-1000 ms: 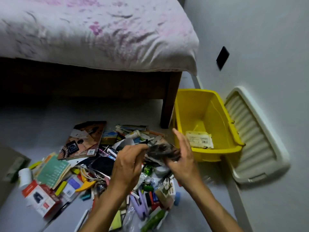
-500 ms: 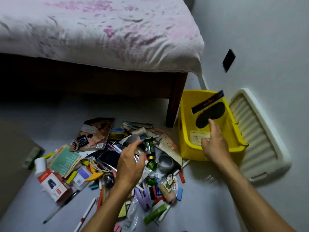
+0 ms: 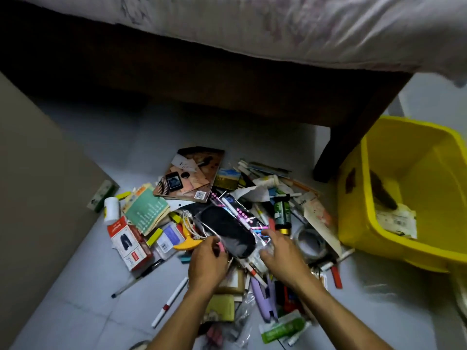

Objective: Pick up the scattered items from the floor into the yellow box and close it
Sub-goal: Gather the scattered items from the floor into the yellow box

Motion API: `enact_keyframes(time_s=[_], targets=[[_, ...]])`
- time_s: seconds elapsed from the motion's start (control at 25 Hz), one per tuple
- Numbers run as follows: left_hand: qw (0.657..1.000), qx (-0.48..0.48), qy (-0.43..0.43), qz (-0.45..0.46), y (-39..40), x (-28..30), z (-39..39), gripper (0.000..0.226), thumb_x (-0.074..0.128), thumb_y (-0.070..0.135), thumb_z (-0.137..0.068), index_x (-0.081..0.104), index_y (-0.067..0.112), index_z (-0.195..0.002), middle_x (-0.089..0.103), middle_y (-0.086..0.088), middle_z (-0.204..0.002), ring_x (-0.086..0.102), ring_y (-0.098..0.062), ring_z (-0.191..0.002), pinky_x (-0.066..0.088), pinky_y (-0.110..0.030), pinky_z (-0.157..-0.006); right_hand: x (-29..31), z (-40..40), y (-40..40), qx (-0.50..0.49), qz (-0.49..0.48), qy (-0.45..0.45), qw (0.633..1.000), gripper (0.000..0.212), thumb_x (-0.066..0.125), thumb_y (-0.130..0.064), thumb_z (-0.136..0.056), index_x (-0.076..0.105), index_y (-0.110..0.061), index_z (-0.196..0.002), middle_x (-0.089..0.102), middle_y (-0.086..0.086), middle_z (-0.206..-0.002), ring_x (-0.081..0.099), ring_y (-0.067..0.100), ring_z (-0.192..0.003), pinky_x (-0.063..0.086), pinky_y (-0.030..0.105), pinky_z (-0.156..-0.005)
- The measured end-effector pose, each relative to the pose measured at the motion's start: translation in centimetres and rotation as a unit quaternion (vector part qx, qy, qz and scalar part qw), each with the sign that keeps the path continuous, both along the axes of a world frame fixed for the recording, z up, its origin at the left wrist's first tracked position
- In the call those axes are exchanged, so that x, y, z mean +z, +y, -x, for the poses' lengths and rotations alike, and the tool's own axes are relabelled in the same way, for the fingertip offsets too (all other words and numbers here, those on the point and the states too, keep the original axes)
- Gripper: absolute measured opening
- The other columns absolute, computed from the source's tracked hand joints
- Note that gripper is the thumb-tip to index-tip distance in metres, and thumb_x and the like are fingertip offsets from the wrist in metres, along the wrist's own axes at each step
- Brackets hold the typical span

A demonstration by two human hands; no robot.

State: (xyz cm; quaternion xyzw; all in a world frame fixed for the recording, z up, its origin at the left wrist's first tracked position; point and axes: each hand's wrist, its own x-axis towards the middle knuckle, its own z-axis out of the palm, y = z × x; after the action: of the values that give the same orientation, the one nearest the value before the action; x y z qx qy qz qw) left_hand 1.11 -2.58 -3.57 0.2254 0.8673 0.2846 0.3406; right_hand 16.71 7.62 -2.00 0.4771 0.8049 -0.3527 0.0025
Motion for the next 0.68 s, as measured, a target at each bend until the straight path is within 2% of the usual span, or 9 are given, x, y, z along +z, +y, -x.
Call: enact_keyframes(time_s=[0.12, 0.2, 0.28, 0.36, 0.44, 0.48, 0.52, 0.56, 0.68], targets=[[0.994, 0.077, -0.066, -0.031, 1.0, -1.6, 0.8, 0.025, 0.064, 0.024, -0.093, 0.057, 0.031, -0.115, 0.070, 0.005, -0.107, 0.064, -0.013, -0.090, 0.054, -0.032, -0.078, -3.0, 3.7, 1.9, -0.025, 0.014, -0.029, 0.999, 0.075, 0.069, -0.028, -0.085, 0.029, -0.021, -0.148, 0.039, 0.008, -0.150, 0.044, 0.029, -0.132, 0.039, 0.039, -0.106], [0.976, 0.167, -0.126, -0.053, 2.0, -2.1, 1.3, 0.042, 0.069, 0.025, -0.089, 0.049, 0.031, -0.126, 0.069, 0.007, -0.102, 0.066, -0.013, -0.087, 0.056, -0.038, -0.081, -4.4, 4.7, 2.6, -0.079, 0.094, -0.012, 0.992, 0.083, 0.077, -0.029, -0.080, 0.029, -0.022, -0.147, 0.044, 0.007, -0.147, 0.051, 0.026, -0.127, 0.044, 0.036, -0.100], [0.955, 0.244, -0.160, -0.052, 3.1, -2.4, 1.9, 0.052, 0.077, 0.021, -0.083, 0.048, 0.025, -0.126, 0.069, 0.004, -0.095, 0.068, -0.016, -0.082, 0.057, -0.039, -0.080, -5.4, 4.7, 2.2, -0.081, 0.143, 0.025, 0.986, 0.070, 0.081, -0.023, -0.076, 0.044, -0.024, -0.136, 0.064, 0.001, -0.125, 0.065, 0.016, -0.105, 0.050, 0.023, -0.083], [0.945, 0.273, -0.175, -0.036, 3.8, -2.9, 2.2, 0.043, 0.079, 0.013, -0.079, 0.057, 0.019, -0.116, 0.071, 0.000, -0.088, 0.070, -0.020, -0.075, 0.059, -0.038, -0.074, -6.1, 4.3, 1.3, -0.096, 0.203, 0.086, 0.971, 0.043, 0.081, -0.014, -0.075, 0.060, -0.024, -0.111, 0.073, -0.007, -0.096, 0.070, 0.015, -0.087, 0.049, 0.015, -0.068], [0.929, 0.288, -0.223, -0.062, 3.8, -2.9, 2.1, 0.022, 0.074, 0.006, -0.080, 0.067, 0.015, -0.099, 0.075, -0.005, -0.081, 0.073, -0.026, -0.071, 0.061, -0.042, -0.070, -5.7, 3.7, 0.3, -0.170, 0.316, 0.187, 0.914, 0.022, 0.076, -0.007, -0.081, 0.065, -0.016, -0.098, 0.076, 0.000, -0.087, 0.073, 0.020, -0.082, 0.052, 0.018, -0.064], [0.918, 0.303, -0.242, -0.084, 3.3, -3.0, 2.1, 0.014, 0.071, 0.005, -0.081, 0.070, 0.014, -0.091, 0.076, -0.007, -0.079, 0.073, -0.028, -0.071, 0.061, -0.041, -0.066, -5.6, 3.2, -0.4, -0.202, 0.344, 0.221, 0.890, 0.013, 0.073, -0.011, -0.085, 0.067, -0.014, -0.096, 0.077, 0.001, -0.086, 0.072, 0.020, -0.081, 0.053, 0.020, -0.064], [0.908, 0.326, -0.241, -0.105, 2.6, -2.9, 2.4, 0.011, 0.069, 0.005, -0.081, 0.071, 0.014, -0.087, 0.076, -0.008, -0.080, 0.073, -0.029, -0.073, 0.060, -0.038, -0.062, -5.3, 2.7, -1.0, -0.221, 0.329, 0.222, 0.891, 0.007, 0.070, -0.020, -0.089, 0.068, -0.014, -0.093, 0.076, 0.001, -0.086, 0.071, 0.018, -0.081, 0.053, 0.022, -0.066], [0.896, 0.362, -0.224, -0.126, 1.8, -2.9, 3.0, 0.009, 0.067, 0.006, -0.081, 0.071, 0.014, -0.085, 0.076, -0.008, -0.082, 0.073, -0.031, -0.077, 0.058, -0.037, -0.062, -5.2, 2.2, -1.6, -0.230, 0.282, 0.195, 0.911, 0.011, 0.066, -0.029, -0.092, 0.067, -0.017, -0.093, 0.074, -0.002, -0.088, 0.069, 0.015, -0.081, 0.054, 0.026, -0.068], [0.876, 0.433, -0.133, -0.166, -1.0, -1.9, 4.9, 0.012, 0.065, 0.011, -0.086, 0.068, 0.015, -0.096, 0.071, -0.010, -0.098, 0.068, -0.036, -0.092, 0.054, -0.045, -0.079, -4.7, 0.6, -2.6, -0.197, 0.073, 0.087, 0.974, 0.021, 0.058, -0.037, -0.094, 0.056, -0.026, -0.113, 0.064, -0.005, -0.111, 0.063, 0.014, -0.094, 0.054, 0.036, -0.081]])
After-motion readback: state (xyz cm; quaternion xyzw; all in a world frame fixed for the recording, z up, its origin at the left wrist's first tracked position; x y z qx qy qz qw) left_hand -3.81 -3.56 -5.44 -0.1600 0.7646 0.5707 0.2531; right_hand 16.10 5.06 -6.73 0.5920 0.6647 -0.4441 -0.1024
